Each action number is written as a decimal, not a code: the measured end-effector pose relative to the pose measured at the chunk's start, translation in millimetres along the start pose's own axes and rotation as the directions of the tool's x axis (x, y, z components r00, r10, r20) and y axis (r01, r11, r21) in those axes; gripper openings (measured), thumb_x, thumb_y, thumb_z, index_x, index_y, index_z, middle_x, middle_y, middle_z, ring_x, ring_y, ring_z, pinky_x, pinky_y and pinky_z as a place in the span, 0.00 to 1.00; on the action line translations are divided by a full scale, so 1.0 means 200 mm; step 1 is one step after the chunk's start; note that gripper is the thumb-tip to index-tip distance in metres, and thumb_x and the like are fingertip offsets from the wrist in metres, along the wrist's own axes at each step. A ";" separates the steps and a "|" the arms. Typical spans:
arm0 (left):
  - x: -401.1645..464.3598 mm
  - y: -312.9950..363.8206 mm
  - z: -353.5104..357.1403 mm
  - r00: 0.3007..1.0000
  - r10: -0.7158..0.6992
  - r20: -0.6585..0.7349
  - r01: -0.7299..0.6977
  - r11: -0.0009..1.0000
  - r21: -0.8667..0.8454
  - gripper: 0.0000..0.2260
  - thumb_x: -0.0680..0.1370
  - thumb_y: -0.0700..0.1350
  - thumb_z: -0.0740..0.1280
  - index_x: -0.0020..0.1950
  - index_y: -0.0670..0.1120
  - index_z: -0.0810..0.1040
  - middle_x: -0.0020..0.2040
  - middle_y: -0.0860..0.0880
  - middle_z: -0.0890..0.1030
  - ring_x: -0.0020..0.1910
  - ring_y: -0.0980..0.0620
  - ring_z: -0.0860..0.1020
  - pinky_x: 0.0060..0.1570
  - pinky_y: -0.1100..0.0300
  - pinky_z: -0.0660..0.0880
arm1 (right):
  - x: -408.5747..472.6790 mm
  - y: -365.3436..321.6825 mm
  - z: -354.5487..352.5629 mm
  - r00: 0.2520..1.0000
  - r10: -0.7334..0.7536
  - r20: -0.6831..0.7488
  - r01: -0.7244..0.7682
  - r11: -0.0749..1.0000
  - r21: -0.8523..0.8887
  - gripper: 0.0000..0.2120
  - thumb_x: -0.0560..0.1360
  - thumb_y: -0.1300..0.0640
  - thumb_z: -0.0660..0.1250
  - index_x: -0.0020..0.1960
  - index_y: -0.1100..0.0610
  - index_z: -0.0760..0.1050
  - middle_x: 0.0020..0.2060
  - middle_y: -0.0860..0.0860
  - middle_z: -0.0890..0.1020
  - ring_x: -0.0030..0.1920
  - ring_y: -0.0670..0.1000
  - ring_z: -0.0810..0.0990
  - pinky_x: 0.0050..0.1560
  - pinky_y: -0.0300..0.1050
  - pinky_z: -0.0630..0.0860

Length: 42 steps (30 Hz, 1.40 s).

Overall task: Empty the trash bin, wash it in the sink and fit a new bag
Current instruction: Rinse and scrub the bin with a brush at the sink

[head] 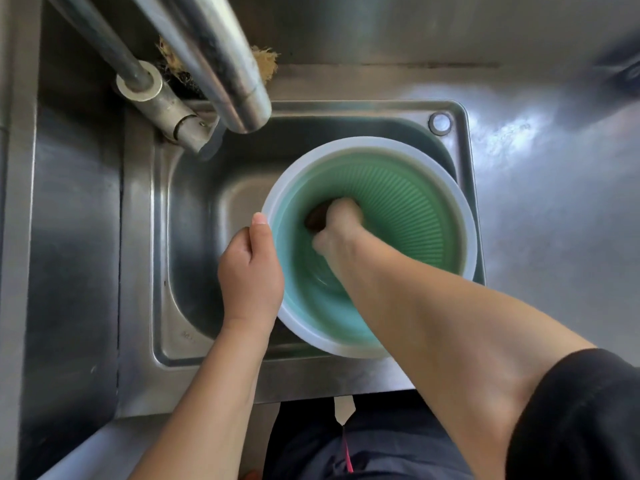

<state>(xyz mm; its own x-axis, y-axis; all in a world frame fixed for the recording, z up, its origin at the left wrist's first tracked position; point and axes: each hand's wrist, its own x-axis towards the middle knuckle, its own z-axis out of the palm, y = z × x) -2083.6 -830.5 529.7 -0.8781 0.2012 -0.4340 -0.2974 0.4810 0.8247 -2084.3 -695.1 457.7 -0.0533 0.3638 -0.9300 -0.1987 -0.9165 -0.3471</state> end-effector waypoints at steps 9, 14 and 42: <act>0.04 0.03 0.00 0.999 -0.030 -0.026 0.031 0.999 0.026 0.19 0.75 0.68 0.55 0.41 0.59 0.80 0.39 0.57 0.83 0.39 0.55 0.81 0.42 0.52 0.80 | -0.26 0.07 -0.18 0.949 0.183 0.255 0.193 0.302 -0.934 0.11 0.69 0.47 0.63 0.43 0.53 0.76 0.37 0.50 0.78 0.37 0.53 0.77 0.37 0.42 0.70; 0.01 0.06 0.01 0.997 -0.015 -0.072 0.020 0.998 0.068 0.21 0.78 0.64 0.56 0.36 0.52 0.77 0.34 0.53 0.81 0.34 0.61 0.79 0.34 0.61 0.71 | -0.42 -0.02 -0.28 0.923 0.197 0.330 0.350 -0.077 -0.934 0.30 0.75 0.38 0.59 0.65 0.61 0.74 0.55 0.57 0.79 0.53 0.59 0.78 0.51 0.46 0.72; -0.03 0.09 0.01 0.998 0.023 -0.061 -0.009 0.973 0.230 0.18 0.82 0.57 0.57 0.38 0.50 0.75 0.35 0.53 0.75 0.39 0.45 0.73 0.42 0.51 0.69 | -0.33 -1.46 -0.11 0.321 -0.293 0.901 0.142 -0.926 -0.351 0.07 0.79 0.55 0.62 0.55 0.57 0.73 0.50 0.56 0.79 0.50 0.61 0.80 0.42 0.51 0.76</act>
<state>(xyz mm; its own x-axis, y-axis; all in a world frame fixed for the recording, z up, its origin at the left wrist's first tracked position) -2082.9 -821.7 547.2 -0.9061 0.1600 -0.3917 -0.1957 0.6623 0.7232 -2001.9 -454.5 619.1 -0.8405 0.5347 -0.0874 0.5200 0.8414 0.1470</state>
